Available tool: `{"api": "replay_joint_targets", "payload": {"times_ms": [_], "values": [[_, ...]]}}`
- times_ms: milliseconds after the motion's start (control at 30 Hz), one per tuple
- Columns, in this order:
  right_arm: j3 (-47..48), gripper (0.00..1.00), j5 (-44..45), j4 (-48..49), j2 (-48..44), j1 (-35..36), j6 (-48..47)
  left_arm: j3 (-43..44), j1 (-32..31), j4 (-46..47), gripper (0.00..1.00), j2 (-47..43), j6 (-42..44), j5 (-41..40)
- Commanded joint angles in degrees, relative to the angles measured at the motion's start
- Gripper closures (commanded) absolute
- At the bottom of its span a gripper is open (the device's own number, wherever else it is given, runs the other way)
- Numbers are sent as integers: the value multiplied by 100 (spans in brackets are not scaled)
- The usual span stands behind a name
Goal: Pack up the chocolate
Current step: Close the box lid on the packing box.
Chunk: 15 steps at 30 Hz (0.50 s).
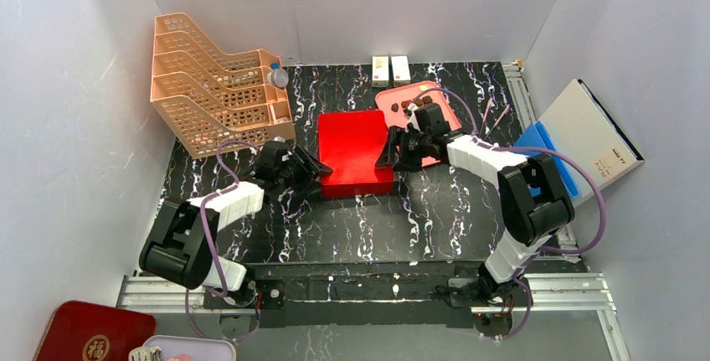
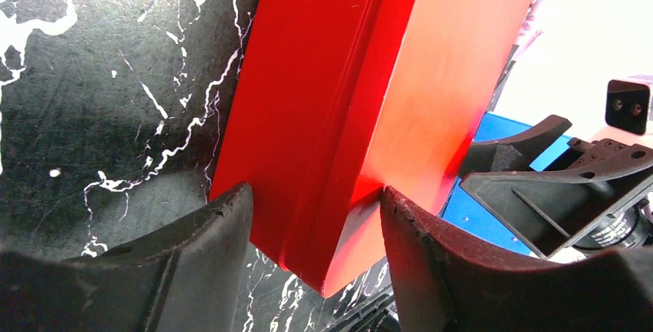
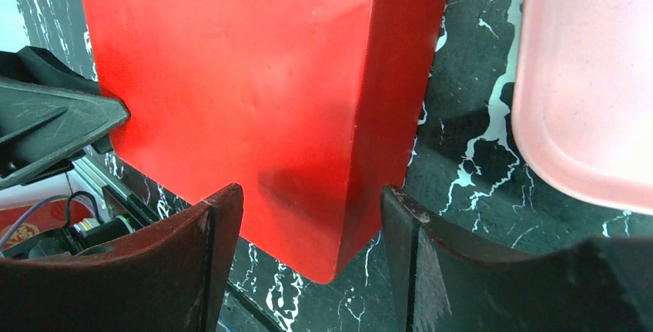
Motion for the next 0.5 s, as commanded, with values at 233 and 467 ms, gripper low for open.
{"api": "replay_joint_targets", "payload": {"times_ms": [233, 467], "values": [[-133, 30, -129, 278, 400, 246, 91, -393, -209, -455, 48, 190, 68, -297], [-123, 36, -64, 244, 682, 471, 128, -511, -357, -359, 53, 393, 62, -299]]}}
